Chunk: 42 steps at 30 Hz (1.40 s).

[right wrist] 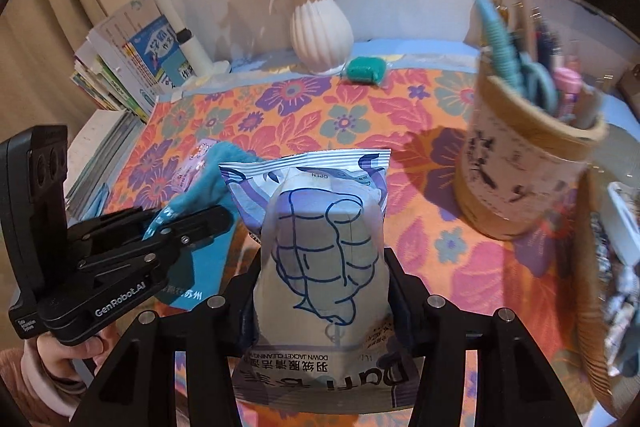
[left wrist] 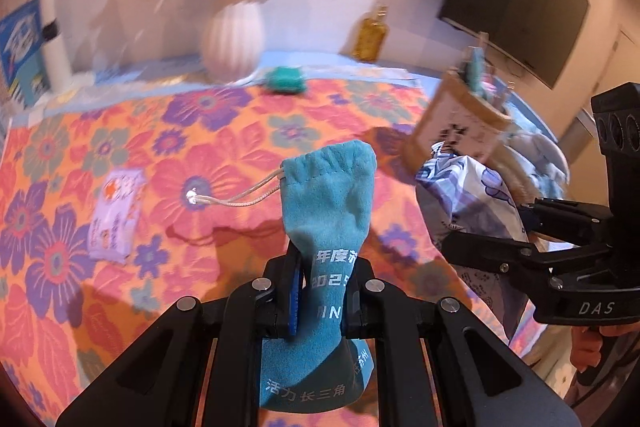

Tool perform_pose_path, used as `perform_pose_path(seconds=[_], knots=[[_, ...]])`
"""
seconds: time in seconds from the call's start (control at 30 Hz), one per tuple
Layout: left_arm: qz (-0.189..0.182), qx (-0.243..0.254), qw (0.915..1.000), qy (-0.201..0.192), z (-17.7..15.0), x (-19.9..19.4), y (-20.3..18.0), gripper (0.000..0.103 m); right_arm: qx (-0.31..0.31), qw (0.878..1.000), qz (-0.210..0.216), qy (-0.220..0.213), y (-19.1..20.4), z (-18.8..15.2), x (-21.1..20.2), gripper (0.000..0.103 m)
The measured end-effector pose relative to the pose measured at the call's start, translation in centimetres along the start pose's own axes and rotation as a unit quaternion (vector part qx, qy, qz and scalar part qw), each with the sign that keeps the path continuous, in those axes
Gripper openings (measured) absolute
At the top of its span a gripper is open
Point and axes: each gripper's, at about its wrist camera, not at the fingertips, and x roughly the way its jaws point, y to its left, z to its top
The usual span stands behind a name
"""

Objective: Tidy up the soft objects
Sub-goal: 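Lift the teal pouch and wipes bag and carry them toward the glass bowl, then lower both items into the glass bowl and open both tools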

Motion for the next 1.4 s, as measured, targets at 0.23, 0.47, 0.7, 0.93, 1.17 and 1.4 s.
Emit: perform_pose_path(seconds=[0.23, 0.47, 0.7, 0.93, 1.17, 1.4], knots=[[-0.051, 0.046, 0.9975, -0.018, 1.6, -0.6, -5.9, 0.010, 0.029, 0.999, -0.015, -0.042, -4.0, -1.1, -5.3, 0.052], [-0.114, 0.095, 0.9885, -0.032, 3.7, 0.3, -13.7, 0.010, 0.081, 0.990, -0.072, -0.091, -9.7, -2.2, -12.0, 0.052], [-0.161, 0.118, 0.9791, -0.039, 6.0, 3.5, -20.9, 0.010, 0.151, 0.977, -0.108, -0.108, -16.4, -3.6, -16.0, 0.052], [-0.176, 0.131, 0.9746, -0.042, 8.2, 7.1, -25.4, 0.010, 0.200, 0.969, -0.111, -0.089, -21.3, -5.1, -15.9, 0.052], [-0.138, 0.166, 0.9764, -0.018, 9.2, 10.5, -27.9, 0.033, 0.206, 0.972, -0.098, -0.056, -22.6, -5.5, -13.3, 0.067], [-0.034, 0.211, 0.9763, -0.031, 9.2, 9.9, -27.3, 0.099, 0.207, 0.965, -0.152, -0.046, -22.6, -6.0, -13.8, 0.084]])
